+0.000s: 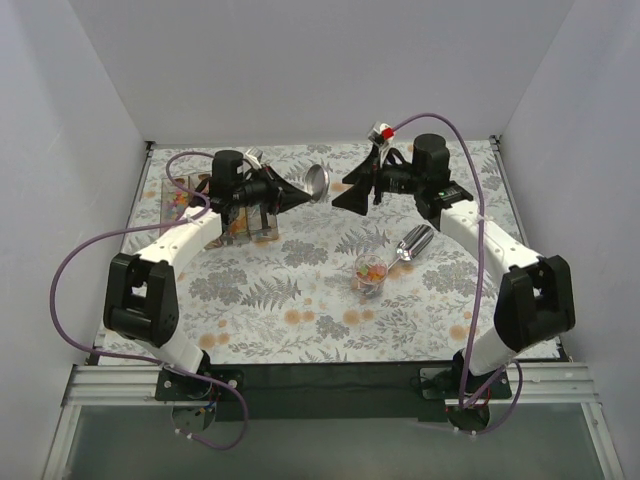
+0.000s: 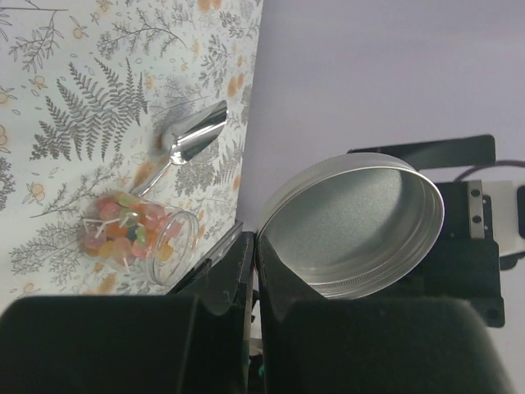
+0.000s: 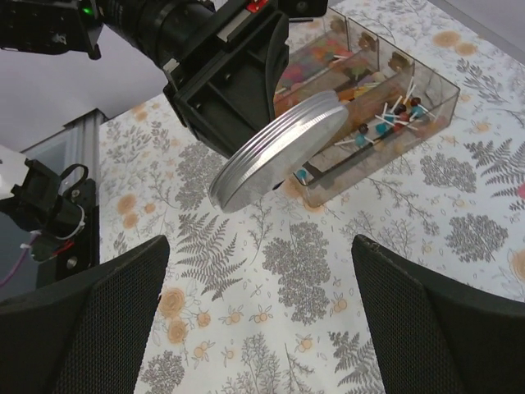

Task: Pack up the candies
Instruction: Pick up the bottle lid at the center of the board.

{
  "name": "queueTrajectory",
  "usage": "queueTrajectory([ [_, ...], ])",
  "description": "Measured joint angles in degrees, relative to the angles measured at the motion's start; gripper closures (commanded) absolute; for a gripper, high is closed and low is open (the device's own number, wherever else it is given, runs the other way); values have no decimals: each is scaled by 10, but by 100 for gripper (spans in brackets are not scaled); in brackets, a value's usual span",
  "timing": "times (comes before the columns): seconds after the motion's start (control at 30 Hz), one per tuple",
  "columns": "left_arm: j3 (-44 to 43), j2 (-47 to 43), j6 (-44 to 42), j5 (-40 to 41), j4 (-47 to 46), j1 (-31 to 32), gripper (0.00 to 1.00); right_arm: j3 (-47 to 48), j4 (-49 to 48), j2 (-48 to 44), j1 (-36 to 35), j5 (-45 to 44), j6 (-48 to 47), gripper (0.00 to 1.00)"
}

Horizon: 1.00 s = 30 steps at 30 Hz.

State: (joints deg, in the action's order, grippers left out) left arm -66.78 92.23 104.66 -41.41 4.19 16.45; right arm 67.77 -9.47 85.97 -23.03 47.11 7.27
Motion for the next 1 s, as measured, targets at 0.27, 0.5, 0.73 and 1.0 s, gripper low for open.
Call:
queueTrajectory([
  [0.27, 27, -9, 70, -17, -57, -6, 100, 33, -101, 73, 14, 87, 32, 2],
  [0.5, 44, -11, 92, -46, -118, -6, 100, -8, -220, 49, 12, 121, 16, 2],
  [0.73, 58, -13, 98, -64, -162, -6, 100, 0, -276, 59, 11, 153, 21, 2],
  [1.0, 92, -26, 99, -85, -230, -5, 100, 1, -350, 75, 4, 168, 66, 2],
])
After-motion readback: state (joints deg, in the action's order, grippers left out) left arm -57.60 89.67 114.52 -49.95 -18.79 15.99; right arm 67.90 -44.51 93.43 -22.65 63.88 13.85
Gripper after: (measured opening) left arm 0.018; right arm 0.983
